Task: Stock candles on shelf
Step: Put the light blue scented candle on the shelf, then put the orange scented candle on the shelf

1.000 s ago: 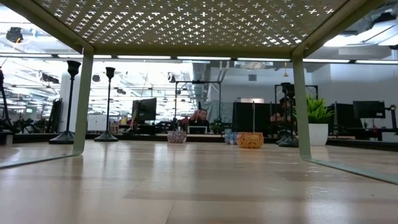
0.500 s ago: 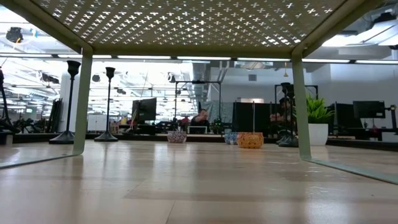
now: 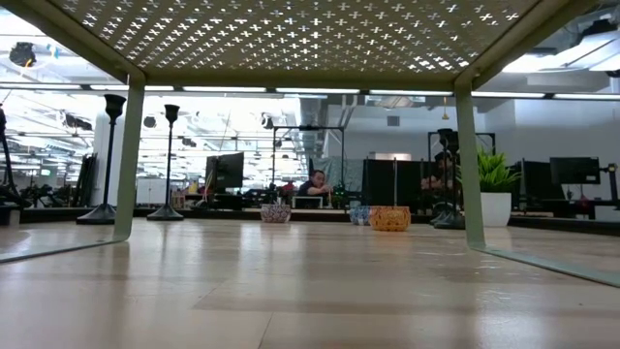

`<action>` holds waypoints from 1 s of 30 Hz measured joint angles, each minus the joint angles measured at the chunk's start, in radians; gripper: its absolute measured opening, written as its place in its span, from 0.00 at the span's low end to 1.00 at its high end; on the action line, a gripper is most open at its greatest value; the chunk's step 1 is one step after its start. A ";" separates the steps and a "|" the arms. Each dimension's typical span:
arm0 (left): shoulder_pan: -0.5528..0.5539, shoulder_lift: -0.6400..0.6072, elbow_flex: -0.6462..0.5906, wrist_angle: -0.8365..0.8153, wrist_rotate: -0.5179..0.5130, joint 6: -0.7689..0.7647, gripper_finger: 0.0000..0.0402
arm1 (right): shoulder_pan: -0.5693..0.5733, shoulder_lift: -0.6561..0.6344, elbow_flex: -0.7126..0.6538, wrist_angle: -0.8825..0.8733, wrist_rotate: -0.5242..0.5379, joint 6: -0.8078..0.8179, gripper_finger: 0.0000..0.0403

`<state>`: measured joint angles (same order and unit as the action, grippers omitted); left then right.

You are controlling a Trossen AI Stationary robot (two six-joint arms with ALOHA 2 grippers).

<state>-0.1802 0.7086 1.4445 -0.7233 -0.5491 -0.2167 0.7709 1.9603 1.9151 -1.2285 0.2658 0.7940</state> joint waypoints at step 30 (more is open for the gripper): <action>0.000 0.015 -0.001 0.008 -0.003 -0.008 0.54 | -0.730 -0.024 0.268 -0.343 0.129 -0.085 0.89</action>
<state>-0.1801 0.7237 1.4437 -0.7157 -0.5522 -0.2243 0.0414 1.9365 2.1830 -1.5719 0.3953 0.7089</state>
